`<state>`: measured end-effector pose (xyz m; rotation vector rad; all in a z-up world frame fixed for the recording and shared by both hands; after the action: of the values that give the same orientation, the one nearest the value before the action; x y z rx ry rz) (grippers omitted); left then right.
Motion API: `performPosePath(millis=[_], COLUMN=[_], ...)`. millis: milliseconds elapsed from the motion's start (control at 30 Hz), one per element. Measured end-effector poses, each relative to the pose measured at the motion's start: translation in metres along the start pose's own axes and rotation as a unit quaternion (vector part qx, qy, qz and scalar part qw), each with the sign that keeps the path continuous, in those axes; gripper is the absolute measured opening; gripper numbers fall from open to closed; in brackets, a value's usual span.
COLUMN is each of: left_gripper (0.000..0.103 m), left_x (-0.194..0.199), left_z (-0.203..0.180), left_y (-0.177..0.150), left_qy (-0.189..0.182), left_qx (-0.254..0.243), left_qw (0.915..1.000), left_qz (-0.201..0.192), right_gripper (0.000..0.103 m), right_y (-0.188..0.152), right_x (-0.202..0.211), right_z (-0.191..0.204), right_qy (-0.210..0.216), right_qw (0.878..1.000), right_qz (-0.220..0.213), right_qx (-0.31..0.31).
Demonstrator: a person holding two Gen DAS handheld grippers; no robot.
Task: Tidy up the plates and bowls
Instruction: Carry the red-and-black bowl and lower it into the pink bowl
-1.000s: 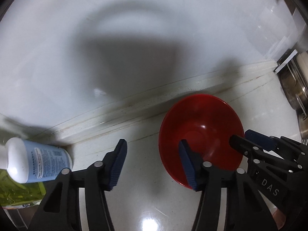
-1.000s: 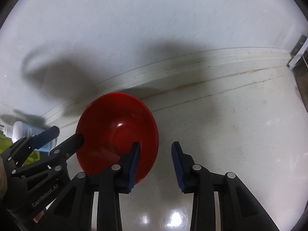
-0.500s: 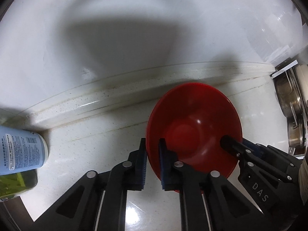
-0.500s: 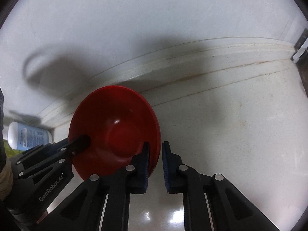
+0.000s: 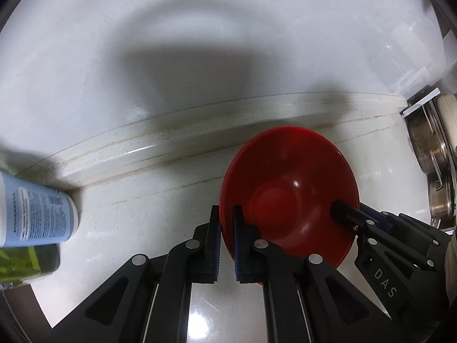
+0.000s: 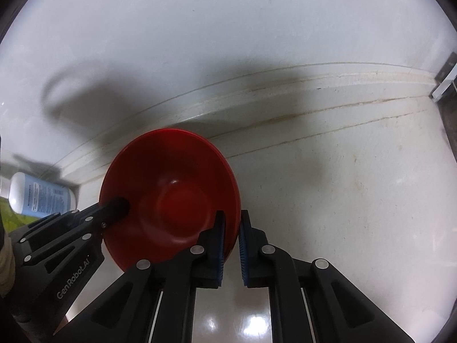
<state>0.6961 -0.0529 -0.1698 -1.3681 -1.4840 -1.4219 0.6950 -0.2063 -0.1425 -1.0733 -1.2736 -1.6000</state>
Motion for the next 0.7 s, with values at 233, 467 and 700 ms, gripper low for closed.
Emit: performPosePath(millis=[233,467,700], left_gripper=[0.010,0.010,0.010], left_x=[0.029,0.064,0.097], left_z=[-0.008,-0.019,-0.038], left_y=[-0.020,-0.043,-0.076], left_qy=[-0.002,-0.003,-0.011], left_qx=[-0.010,-0.032,-0.037], left_qw=[0.9998,0.9987,0.9974], left_qz=[-0.016,-0.039,-0.061], right_gripper=[0.010,0.010,0.010], right_y=[-0.013,-0.035,-0.066], right_x=[0.025,0.054,0.084], right_z=[-0.002,-0.003,-0.005], right_qy=[0.003,0.001,0.003], right_qw=[1.000,0.999,0.998], right_qz=[-0.019,-0.036,-0.055], right_qx=[0.007,0.006,0.001])
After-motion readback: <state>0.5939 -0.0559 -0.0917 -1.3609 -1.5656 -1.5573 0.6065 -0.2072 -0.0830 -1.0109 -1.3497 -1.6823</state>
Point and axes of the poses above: each gripper's, at about its wrist camera, not at the fingertips, and x roughly against the way its jaws point, z to its left, y to its top, the point moved 7 cm from there along -x, roughly the way its jaws point, and after that the axes turned 4 degrees about x, right-handed, at the moved point
